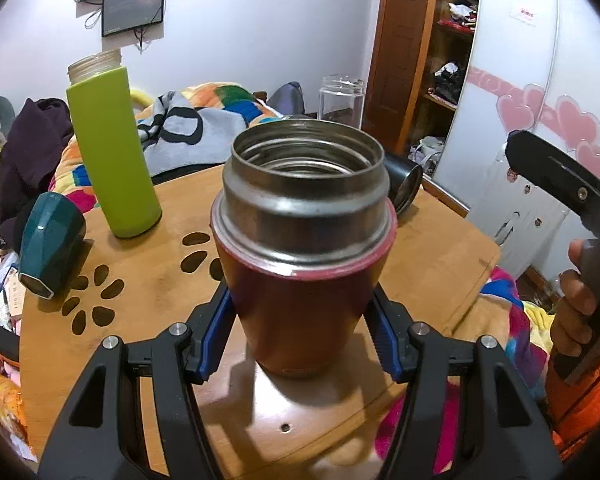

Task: Flip cup upside down
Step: 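Lift the red cup with the left gripper toward the right gripper while the right gripper closes on it, then rotate the red cup in the right gripper until its base faces up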

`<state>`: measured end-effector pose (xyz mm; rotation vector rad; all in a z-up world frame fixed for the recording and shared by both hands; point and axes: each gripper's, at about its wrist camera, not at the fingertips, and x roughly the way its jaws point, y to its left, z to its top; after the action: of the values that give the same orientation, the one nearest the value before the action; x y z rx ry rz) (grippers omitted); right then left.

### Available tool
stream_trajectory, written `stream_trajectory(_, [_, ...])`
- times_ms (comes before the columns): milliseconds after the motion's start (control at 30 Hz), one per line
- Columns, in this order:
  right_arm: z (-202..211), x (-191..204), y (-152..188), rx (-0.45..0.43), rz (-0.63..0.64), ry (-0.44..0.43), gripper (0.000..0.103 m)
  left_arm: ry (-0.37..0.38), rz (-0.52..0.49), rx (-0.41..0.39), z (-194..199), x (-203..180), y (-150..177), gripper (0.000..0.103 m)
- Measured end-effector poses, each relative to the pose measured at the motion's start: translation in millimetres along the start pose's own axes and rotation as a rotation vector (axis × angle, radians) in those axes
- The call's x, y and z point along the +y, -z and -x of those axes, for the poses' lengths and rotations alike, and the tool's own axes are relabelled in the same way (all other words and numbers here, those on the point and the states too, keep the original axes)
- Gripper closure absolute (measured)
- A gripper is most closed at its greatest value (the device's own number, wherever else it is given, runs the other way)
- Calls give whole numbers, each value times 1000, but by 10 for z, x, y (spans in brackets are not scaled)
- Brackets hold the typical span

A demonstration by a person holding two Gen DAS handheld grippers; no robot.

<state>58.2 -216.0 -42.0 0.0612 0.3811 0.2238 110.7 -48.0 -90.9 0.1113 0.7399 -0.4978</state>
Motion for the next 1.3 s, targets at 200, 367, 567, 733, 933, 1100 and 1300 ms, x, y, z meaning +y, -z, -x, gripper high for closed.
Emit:
stream_trajectory(200, [-8,82,19,11,22,-4,0,3,8,-15,17,-2,30,41])
stream_trajectory(367, [-67,151,76,21,47,-10,0,-5,-27,-35,170,-63,108,35])
stream_trajectory(567, [-193,239,264,53,76,-83,0,-44,20,-95,544,94,261,29])
stream_trajectory(733, [-404,380,408,107,74,-213,0,-160,87,-136,704,371,373,29])
stream_trajectory(933, [-786,722,557,207,146,-274,5,-187,156,-154,646,620,395,34])
stream_trajectory(1100, [-1020,823,627,279,159,-279,31,-152,173,-158,508,692,321,57])
stream_trajectory(1300, [-1016,816,671,292,160,-290,44,-71,214,-147,354,762,274,82])
